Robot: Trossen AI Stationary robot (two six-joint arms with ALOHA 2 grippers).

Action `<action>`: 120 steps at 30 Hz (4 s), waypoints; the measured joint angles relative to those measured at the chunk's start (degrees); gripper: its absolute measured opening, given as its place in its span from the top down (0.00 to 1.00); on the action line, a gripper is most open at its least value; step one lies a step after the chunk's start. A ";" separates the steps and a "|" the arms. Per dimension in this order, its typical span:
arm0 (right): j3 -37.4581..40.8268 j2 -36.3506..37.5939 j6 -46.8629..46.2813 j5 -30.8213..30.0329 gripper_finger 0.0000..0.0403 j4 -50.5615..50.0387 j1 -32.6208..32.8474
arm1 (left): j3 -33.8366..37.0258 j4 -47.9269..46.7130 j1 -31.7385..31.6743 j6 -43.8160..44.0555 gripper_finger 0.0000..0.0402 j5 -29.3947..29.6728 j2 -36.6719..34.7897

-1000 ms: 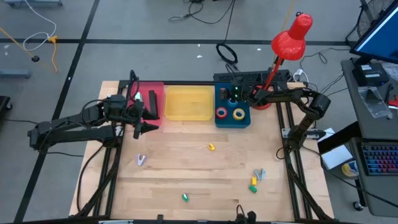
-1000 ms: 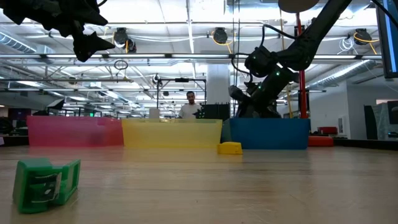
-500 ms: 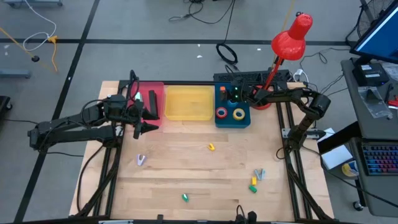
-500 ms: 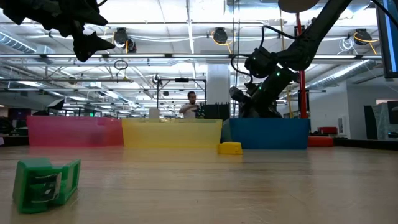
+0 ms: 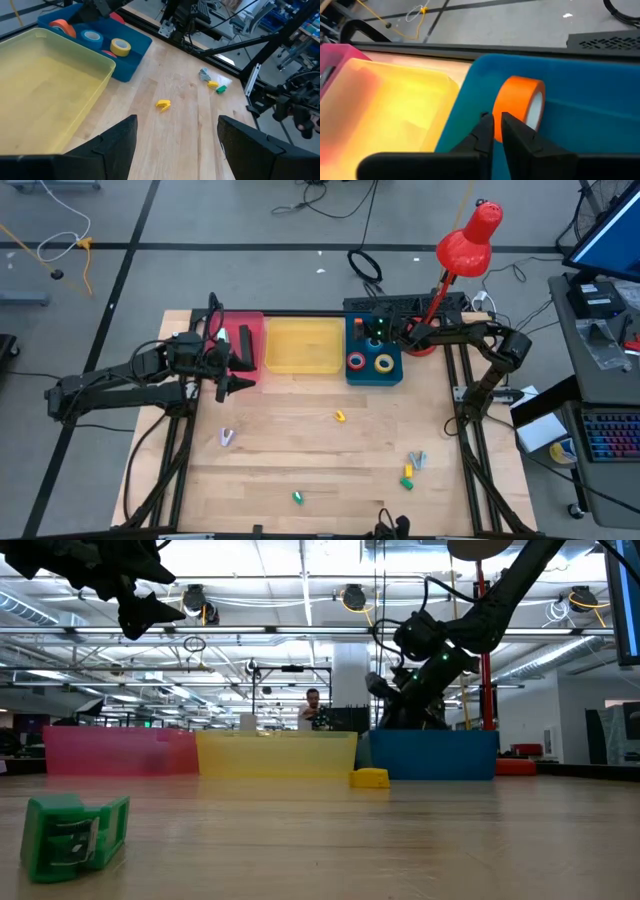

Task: Pick and place Stapler, Stapler remover, tape
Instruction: Put the orange tape into the blue bin

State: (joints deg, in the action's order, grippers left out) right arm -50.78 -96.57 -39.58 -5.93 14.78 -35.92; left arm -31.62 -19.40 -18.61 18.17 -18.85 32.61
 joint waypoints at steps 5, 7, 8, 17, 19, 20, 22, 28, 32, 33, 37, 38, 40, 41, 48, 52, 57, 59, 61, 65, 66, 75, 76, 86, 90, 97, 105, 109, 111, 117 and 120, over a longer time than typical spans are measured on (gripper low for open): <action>0.00 0.00 0.13 -0.06 0.82 -0.31 -0.27 | 0.00 0.00 0.02 -0.13 0.32 0.55 0.00; 0.00 0.00 -0.11 0.00 0.77 -0.93 -0.64 | 0.00 0.00 0.00 -0.15 0.32 0.99 0.01; -0.02 0.00 -0.17 0.00 0.74 -1.34 -0.86 | 0.00 0.00 0.00 -0.28 0.32 1.00 0.01; 0.00 0.00 -0.35 -0.09 0.60 -2.11 -1.27 | 0.00 -0.02 0.00 -0.31 0.32 0.98 0.01; 0.00 0.00 -1.57 -0.11 0.59 -2.02 -1.53 | 0.00 -0.02 0.00 -0.48 0.32 0.99 0.01; 0.00 -0.04 -2.00 -0.15 0.59 -1.96 -1.69 | 0.00 -0.02 0.00 -0.48 0.32 1.01 0.01; -0.04 -1.09 -2.26 -0.17 0.58 -0.37 -2.02 | 0.00 -0.02 0.00 -0.46 0.32 1.01 0.01; -0.09 -5.50 -5.80 4.34 0.58 7.63 -2.78 | 0.00 -0.02 0.00 0.12 0.32 0.96 0.01; -0.02 -7.12 -6.68 4.72 0.58 8.37 -2.69 | 0.00 -0.04 0.00 0.61 0.32 0.92 0.01; -0.02 -7.17 -6.68 4.65 0.59 8.61 -2.71 | 0.00 -0.04 0.00 0.61 0.32 0.92 0.00; -0.02 -7.17 -6.29 4.50 0.63 8.86 -2.75 | 0.00 -0.04 0.00 0.61 0.32 0.94 0.00; -0.02 -7.17 -6.24 4.53 0.65 9.09 -2.73 | 0.00 -0.04 0.00 0.59 0.32 0.94 0.01; -0.02 -7.17 -5.92 4.53 0.69 9.20 -2.73 | 0.00 -0.04 0.00 0.57 0.32 0.94 0.01; -0.02 -7.17 -5.74 4.53 0.71 9.18 -2.73 | 0.00 -0.04 0.00 0.57 0.32 0.94 0.01; 0.00 -5.47 -2.58 4.59 0.79 9.01 -2.60 | 0.00 -0.04 0.00 0.57 0.32 0.96 0.01; 0.01 -2.61 0.06 4.52 0.78 6.18 -2.58 | 0.00 -0.04 0.00 0.59 0.32 0.96 0.01; 0.07 0.95 5.17 3.57 0.78 -1.40 -1.41 | 0.00 -0.04 0.00 0.53 0.32 0.98 0.01; 0.01 2.06 8.15 2.29 0.78 -1.79 -0.17 | 0.00 -0.04 0.00 0.54 0.32 0.98 0.01; -0.04 2.76 11.51 0.72 0.78 -3.19 1.19 | 0.00 -0.02 0.00 0.55 0.32 0.98 0.01; -1.49 2.62 20.16 -2.98 0.78 -8.06 4.07 | 0.00 0.01 0.00 0.59 0.32 0.98 0.01; -2.43 2.62 22.94 -3.96 0.78 -9.32 4.74 | 0.00 0.05 0.00 0.60 0.32 0.98 0.01; -8.47 2.73 42.01 -10.54 0.78 -15.94 8.46 | 0.00 0.19 0.00 1.51 0.32 0.98 0.01; -8.50 2.73 42.51 -10.58 0.78 -17.40 8.42 | 0.00 0.20 0.00 1.57 0.32 0.98 0.01; -8.41 -0.35 46.41 -10.56 0.72 -19.56 8.66 | 0.00 0.17 0.00 1.53 0.32 0.98 0.01; -8.47 -1.89 46.34 -10.54 0.67 -19.75 8.63 | 0.00 0.19 0.00 2.50 0.32 0.98 0.01; -8.50 -1.84 46.32 -10.55 0.63 -19.34 8.50 | 0.00 0.19 0.00 2.91 0.32 0.97 0.03; -8.48 -1.83 43.30 -10.42 0.62 -19.31 8.26 | 0.00 0.17 0.00 2.99 0.32 0.96 0.03; -8.48 -1.84 43.28 -10.36 0.64 -19.31 8.26 | 0.00 0.17 0.00 3.13 0.32 0.96 0.03; -8.48 -1.83 43.26 -10.47 0.65 -19.33 8.17 | 0.00 0.17 0.00 3.13 0.32 0.96 0.03; -8.46 -1.83 42.89 -10.82 0.71 -19.34 7.04 | 0.00 0.17 0.00 3.13 0.32 0.94 0.03; -8.47 -1.83 40.24 -10.71 0.76 -19.33 6.02 | 0.00 0.17 0.00 3.13 0.32 0.92 0.01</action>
State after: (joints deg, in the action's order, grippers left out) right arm -59.25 -98.41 0.66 -16.64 -4.56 -29.90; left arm -31.62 -19.22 -18.61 21.30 -17.93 32.62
